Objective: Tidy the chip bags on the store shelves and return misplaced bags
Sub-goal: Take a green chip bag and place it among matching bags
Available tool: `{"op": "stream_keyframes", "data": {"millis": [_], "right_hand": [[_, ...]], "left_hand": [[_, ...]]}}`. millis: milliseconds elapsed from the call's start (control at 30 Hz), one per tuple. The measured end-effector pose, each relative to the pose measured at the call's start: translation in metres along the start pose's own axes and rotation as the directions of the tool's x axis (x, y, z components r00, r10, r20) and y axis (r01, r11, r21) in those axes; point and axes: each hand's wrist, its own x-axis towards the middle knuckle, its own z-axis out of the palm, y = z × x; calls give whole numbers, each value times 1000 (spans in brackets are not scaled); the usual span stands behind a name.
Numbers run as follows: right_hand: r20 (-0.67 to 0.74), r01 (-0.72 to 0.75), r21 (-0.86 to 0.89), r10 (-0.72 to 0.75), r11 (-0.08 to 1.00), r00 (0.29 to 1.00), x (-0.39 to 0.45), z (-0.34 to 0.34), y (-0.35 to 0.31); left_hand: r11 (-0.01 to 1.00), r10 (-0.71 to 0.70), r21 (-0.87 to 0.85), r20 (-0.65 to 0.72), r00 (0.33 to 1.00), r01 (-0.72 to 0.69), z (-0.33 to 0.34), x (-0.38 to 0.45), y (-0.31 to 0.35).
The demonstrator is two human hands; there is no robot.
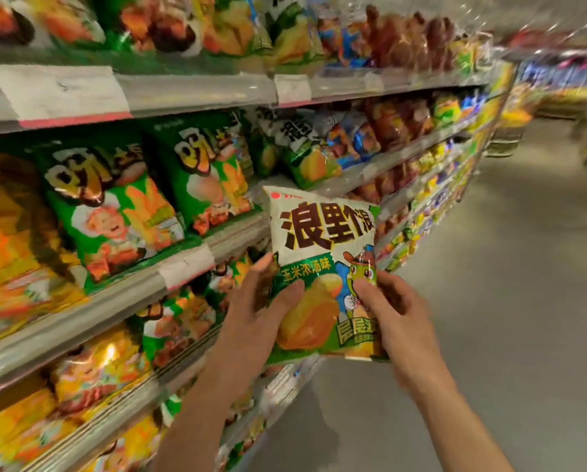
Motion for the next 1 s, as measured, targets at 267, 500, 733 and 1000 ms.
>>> {"op": "stream_keyframes", "data": {"millis": [267, 500, 733, 1000], "right_hand": [[-10, 104, -58, -105, 993, 994, 136, -20, -10], [176, 127, -11, -123, 992, 977, 243, -11, -3], [474, 167, 35, -163, 985, 865, 352, 10, 0], [713, 183, 72, -179, 981, 678, 419, 32, -14]], "left_hand": [[997, 38, -61, 33, 999, -36, 49, 126, 2], [996, 84, 17, -154, 985, -82, 62, 200, 2], [994, 108, 42, -479, 871, -100, 89, 253, 5], [975, 199, 214, -710, 676, -62, 119, 280, 22]]}}
